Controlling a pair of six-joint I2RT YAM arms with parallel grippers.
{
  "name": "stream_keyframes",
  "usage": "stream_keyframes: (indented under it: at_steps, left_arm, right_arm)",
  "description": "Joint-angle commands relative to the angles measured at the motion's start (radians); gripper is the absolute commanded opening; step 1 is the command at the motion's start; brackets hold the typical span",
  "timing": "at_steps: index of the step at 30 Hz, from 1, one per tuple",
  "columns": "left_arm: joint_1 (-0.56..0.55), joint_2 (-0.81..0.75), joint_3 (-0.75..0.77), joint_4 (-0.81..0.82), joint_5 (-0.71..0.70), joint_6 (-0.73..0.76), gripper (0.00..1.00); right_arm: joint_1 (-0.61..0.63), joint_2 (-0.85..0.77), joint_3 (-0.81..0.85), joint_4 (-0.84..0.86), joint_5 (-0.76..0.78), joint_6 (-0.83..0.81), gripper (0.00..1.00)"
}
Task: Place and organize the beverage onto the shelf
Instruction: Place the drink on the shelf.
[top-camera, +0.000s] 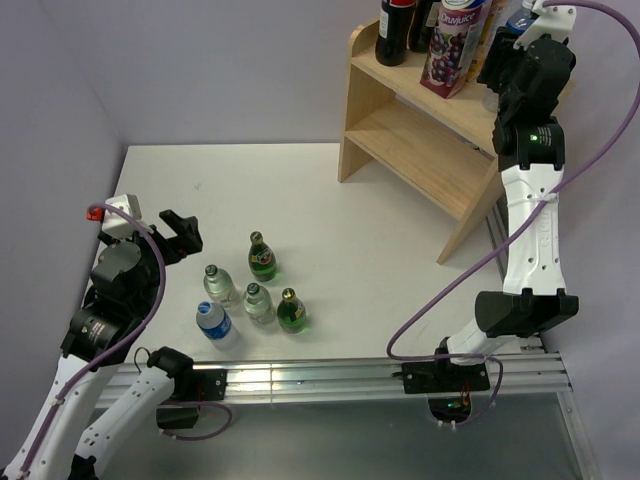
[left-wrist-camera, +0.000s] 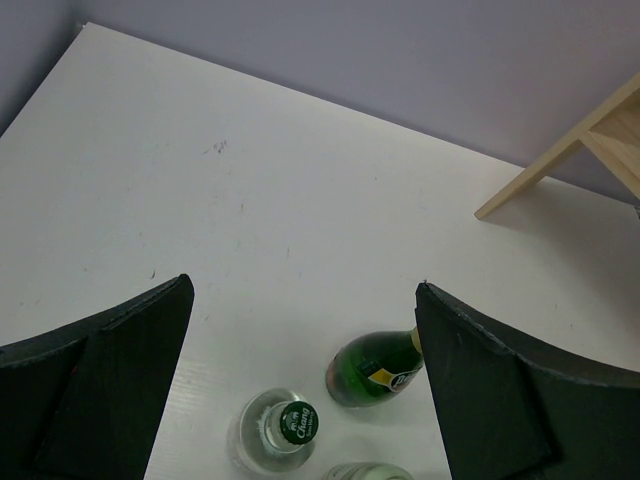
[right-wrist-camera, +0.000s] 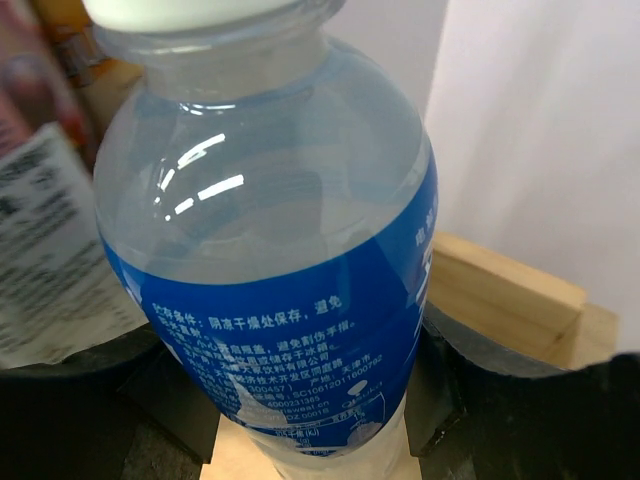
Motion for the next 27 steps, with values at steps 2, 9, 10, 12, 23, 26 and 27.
stream_keyframes:
  at_steps: [2, 9, 10, 12, 23, 26, 27]
  left_arm:
    - [0.002, -0.008, 0.004, 0.038, 0.0, 0.012, 1.0]
    - [0.003, -0.027, -0.013, 0.052, 0.01, 0.02, 0.99]
    - [0.003, -0.033, -0.016, 0.05, 0.005, 0.018, 0.99]
    - [0.002, -0.039, -0.017, 0.052, -0.001, 0.02, 0.99]
    - [0.002, -0.028, -0.026, 0.06, -0.006, 0.021, 0.99]
    - [0.003, -0.027, -0.026, 0.06, -0.006, 0.021, 1.0]
    - [0.002, -0.025, -0.026, 0.06, -0.006, 0.021, 1.0]
  right_arm:
    - [-0.045, 0.0, 0.087, 0.151, -0.05, -0.024, 0.0]
    - [-0.073, -0.006, 0.046, 0.179, -0.064, -0.038, 0.0]
    - [-0.077, 0.008, 0.055, 0.165, -0.073, -0.037, 0.0]
    - [-0.097, 0.025, 0.093, 0.142, -0.089, -0.026, 0.0]
    - [-0.142, 0.057, 0.087, 0.142, -0.112, -0.041, 0.08]
    - [-0.146, 0.072, 0.089, 0.136, -0.119, -0.034, 0.15]
    - [-0.148, 0.076, 0.092, 0.133, -0.124, -0.023, 0.16]
